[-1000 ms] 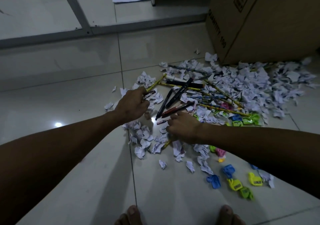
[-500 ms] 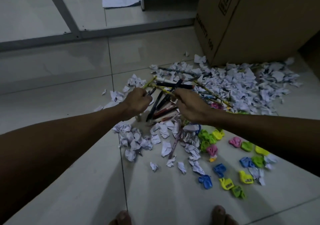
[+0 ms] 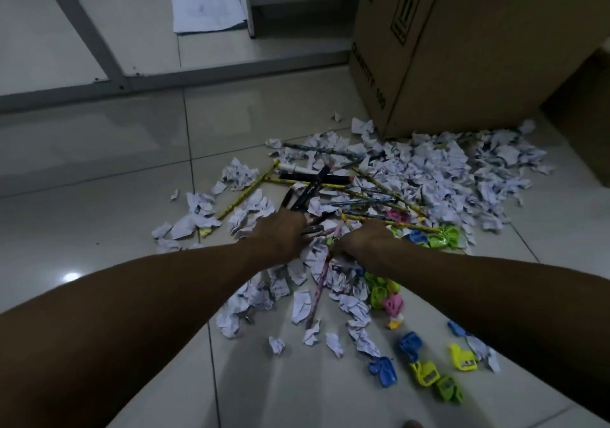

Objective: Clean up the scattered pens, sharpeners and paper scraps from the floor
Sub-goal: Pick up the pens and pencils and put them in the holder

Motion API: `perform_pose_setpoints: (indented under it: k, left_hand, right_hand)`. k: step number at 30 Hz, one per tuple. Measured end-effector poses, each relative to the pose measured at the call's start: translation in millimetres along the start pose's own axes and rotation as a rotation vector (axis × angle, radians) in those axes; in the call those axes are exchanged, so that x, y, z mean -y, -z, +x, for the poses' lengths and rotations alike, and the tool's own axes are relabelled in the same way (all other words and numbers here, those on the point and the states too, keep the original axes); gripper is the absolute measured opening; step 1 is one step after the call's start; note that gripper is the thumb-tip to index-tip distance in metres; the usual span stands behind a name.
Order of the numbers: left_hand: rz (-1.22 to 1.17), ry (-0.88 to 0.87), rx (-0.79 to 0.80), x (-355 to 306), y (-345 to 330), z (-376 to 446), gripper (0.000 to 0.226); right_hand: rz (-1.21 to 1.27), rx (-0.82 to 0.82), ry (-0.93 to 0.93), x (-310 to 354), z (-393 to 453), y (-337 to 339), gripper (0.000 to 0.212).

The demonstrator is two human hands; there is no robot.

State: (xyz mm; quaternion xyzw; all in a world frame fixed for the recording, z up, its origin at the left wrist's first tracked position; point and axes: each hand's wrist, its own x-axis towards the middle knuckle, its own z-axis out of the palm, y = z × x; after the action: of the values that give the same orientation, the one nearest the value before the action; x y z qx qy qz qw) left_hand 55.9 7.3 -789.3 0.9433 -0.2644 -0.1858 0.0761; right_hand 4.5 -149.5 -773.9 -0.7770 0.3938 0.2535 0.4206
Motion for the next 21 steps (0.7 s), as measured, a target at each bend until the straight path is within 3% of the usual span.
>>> perform_pose_setpoints:
  k: [4,9,14,18,21]
  left_hand:
    - [0.124,-0.039,-0.004,-5,-10,1,0.035]
    - [0.112,-0.021,0.051,-6,-15,-2,0.039]
    - [-0.018,-0.019,0.021,0,-1,-4,0.028]
    - [-0.331,0.026,0.01,13,16,-4,0.016]
    - [-0.648,0.157,-0.081,28,19,2,0.016]
  right_hand:
    - [-0.078,-0.033,0.039,1,6,-8,0.033]
    - [-0.046,-0.025,0.003,0,6,-17,0.054]
    - [0.172,-0.008,-0.012,3,8,-10,0.028]
    - [0.342,-0.007,0.057,9,6,4,0.018]
    - [0.397,0.056,0.07,15,2,14,0.023]
